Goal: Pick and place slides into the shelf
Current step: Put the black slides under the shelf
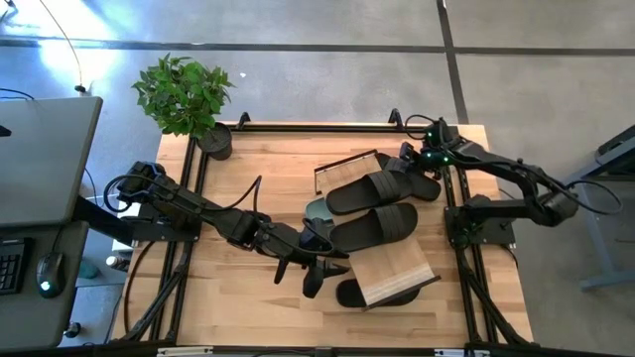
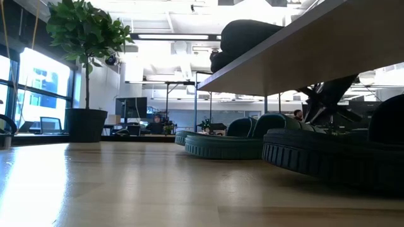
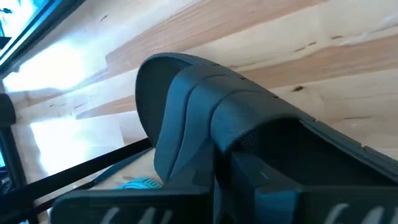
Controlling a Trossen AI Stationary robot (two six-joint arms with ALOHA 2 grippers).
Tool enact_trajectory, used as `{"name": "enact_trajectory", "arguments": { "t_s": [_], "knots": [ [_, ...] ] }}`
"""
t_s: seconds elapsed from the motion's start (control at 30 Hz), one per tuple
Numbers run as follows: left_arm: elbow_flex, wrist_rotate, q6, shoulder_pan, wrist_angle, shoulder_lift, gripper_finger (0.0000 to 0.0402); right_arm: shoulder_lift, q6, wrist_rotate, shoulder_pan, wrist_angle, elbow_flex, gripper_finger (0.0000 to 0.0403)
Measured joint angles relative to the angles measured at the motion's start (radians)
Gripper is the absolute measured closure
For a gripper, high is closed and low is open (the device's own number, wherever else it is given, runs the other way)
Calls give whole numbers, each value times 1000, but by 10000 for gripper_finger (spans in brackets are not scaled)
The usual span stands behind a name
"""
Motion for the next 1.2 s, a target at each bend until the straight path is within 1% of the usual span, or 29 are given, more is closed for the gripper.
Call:
{"name": "enact_trajectory", "arguments": {
  "t_s": [0.23,0.47,0.57,0.7,1.03,1.2],
  "knots": [
    [0,0,0,0,0,0,224,-63,-14,53,1,-18,-1,401],
    [0,0,4,0,1,0,224,-202,-18,218,0,-123,9,402],
    [0,0,12,0,3,0,224,-266,-14,269,-1,-133,11,402],
    [0,0,26,0,13,0,224,-351,10,312,-1,-133,11,402],
    [0,0,38,0,39,0,224,-566,-7,462,0,-123,11,403],
    [0,1,78,0,89,0,224,-672,-9,506,0,-31,11,403]
  ]
}}
